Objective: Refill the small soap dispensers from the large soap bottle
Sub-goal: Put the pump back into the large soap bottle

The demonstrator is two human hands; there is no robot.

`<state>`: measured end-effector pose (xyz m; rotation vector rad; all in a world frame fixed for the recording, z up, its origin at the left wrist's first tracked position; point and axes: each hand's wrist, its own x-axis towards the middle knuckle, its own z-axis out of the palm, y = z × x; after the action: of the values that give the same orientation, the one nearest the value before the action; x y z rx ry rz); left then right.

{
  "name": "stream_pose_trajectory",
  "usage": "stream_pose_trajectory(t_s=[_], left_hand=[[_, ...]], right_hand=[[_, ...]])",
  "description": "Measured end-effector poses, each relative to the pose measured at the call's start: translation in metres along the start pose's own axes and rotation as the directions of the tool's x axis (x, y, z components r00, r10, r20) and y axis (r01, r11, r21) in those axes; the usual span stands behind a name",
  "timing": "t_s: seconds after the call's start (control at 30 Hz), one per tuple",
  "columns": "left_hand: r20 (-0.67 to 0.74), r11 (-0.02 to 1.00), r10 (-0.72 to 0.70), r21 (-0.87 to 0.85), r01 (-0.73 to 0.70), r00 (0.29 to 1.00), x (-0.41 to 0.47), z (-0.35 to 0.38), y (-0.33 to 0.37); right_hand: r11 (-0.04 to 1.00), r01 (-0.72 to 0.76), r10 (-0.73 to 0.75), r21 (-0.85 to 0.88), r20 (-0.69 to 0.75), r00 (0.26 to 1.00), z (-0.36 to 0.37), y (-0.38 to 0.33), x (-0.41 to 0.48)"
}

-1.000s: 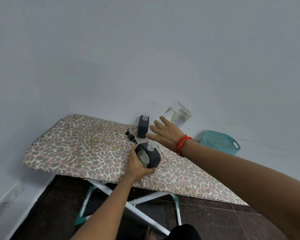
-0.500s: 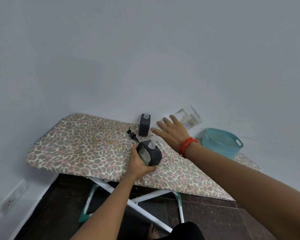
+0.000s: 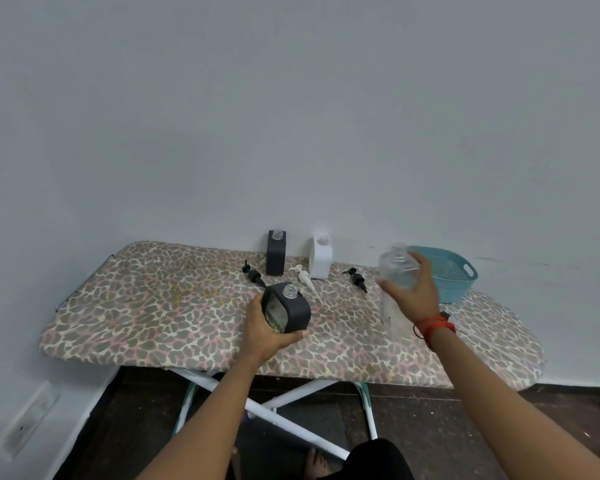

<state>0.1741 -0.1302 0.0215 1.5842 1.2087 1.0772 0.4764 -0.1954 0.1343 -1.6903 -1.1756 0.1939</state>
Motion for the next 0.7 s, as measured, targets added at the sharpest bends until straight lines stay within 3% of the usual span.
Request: stream_pose_trajectory(t_s=[0.13,0.33,0.47,0.6,0.7], left_hand=[[-0.033,0.997,0.022,0.069,-0.020,0.999,0.001,0.002,0.002],[0.103,1.000,0.021,-0.025,-0.019,0.994,0.001,0.005,0.006],[0.164,0.999,-0.019,-0.039,0.026,0.986,-0.001,0.004,0.009],[0.001,1.000,-0.013,0.020,0.013,1.000,-0.030,0.021,0.011],[-0.168,0.993,0.034,0.120,-0.014,0.985,-0.049,0.045,0.022]], right_hand=[[0.985,-0.128,0.137,0.112,-0.074,0.988,-0.016,0.042,-0.009],[0.964,-0.115,0.133,0.238,-0.061,0.989,-0.004,0.070,-0.027],[0.977,-0.102,0.107,0.188,-0.013,0.994,0.003,0.077,-0.033],[0.981,-0.151,0.147,0.117,0.048,0.988,0.007,0.101,-0.044],[0.976,-0.181,0.182,0.119,0.009,0.983,0.007,0.109,-0.051]])
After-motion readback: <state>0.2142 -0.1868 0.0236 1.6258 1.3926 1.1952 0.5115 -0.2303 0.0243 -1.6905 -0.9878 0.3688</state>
